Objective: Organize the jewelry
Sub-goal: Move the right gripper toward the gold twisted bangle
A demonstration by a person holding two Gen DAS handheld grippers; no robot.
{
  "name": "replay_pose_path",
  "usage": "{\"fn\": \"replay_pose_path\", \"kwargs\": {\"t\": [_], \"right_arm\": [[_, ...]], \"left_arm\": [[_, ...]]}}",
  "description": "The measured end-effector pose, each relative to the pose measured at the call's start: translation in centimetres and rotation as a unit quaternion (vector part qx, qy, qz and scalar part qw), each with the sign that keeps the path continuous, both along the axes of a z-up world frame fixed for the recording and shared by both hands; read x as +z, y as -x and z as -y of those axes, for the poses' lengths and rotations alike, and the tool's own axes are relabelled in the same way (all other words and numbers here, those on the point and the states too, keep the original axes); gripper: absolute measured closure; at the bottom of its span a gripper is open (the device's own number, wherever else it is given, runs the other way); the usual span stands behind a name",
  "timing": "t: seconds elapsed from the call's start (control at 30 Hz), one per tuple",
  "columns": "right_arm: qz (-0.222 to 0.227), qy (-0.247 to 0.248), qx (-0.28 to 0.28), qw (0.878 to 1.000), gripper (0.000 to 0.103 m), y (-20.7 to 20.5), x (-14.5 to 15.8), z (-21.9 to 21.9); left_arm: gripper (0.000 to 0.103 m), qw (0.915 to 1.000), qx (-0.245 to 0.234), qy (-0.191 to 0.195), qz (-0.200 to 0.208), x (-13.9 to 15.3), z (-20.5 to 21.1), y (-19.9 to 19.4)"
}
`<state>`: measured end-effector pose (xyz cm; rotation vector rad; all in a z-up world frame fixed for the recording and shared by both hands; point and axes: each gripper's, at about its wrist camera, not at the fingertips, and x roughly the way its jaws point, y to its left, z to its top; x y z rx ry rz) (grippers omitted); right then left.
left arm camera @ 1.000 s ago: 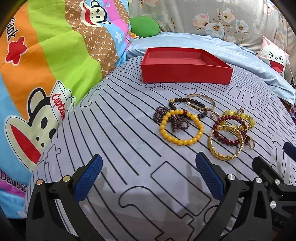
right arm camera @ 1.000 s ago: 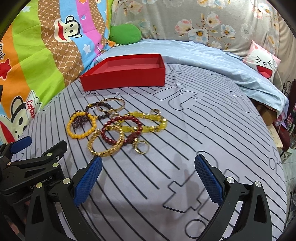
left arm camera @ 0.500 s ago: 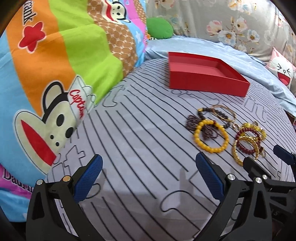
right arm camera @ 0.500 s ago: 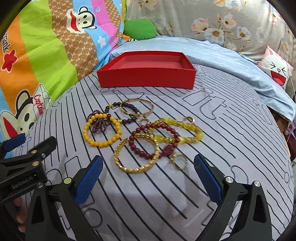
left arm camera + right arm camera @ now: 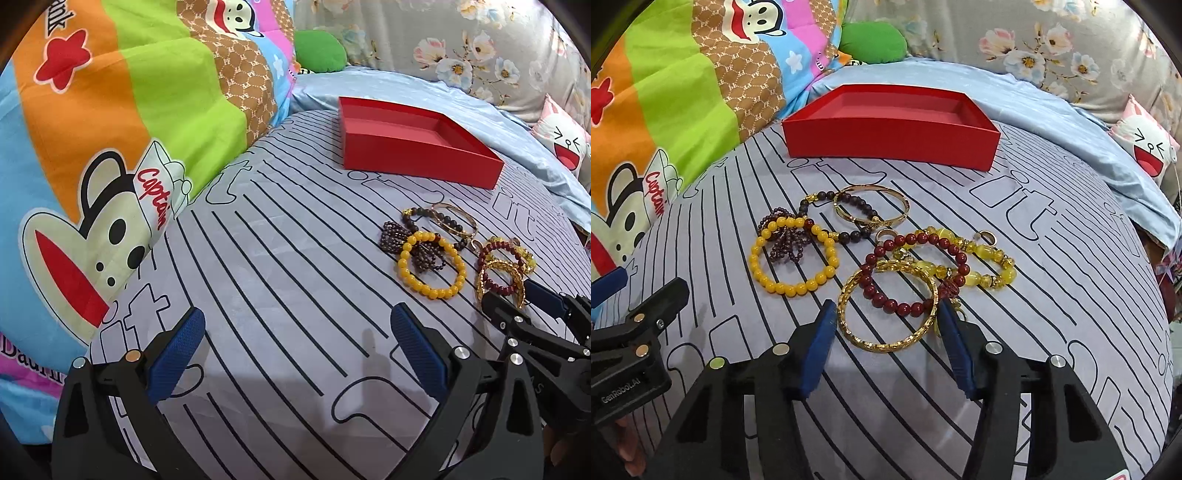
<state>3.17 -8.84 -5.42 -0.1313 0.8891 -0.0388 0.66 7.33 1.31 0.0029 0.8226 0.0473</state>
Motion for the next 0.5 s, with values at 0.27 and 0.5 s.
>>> {"fn": "replay_pose_path", "kwargs": {"t": [0.27, 0.5], "right_arm": [[0.008, -0.028, 0.001, 1.0, 0.049, 1.2, 0.6, 1.6], [0.02, -0.048, -0.001, 0.999, 0.05, 2.6, 1.5, 3.0]], "left_arm": [[0.007, 0.9999, -0.016, 0.003, 0.0, 0.0, 1.3, 0.3], [0.007, 0.9993, -0.035, 0.008, -0.005, -0.1, 3.1, 0.2]]}}
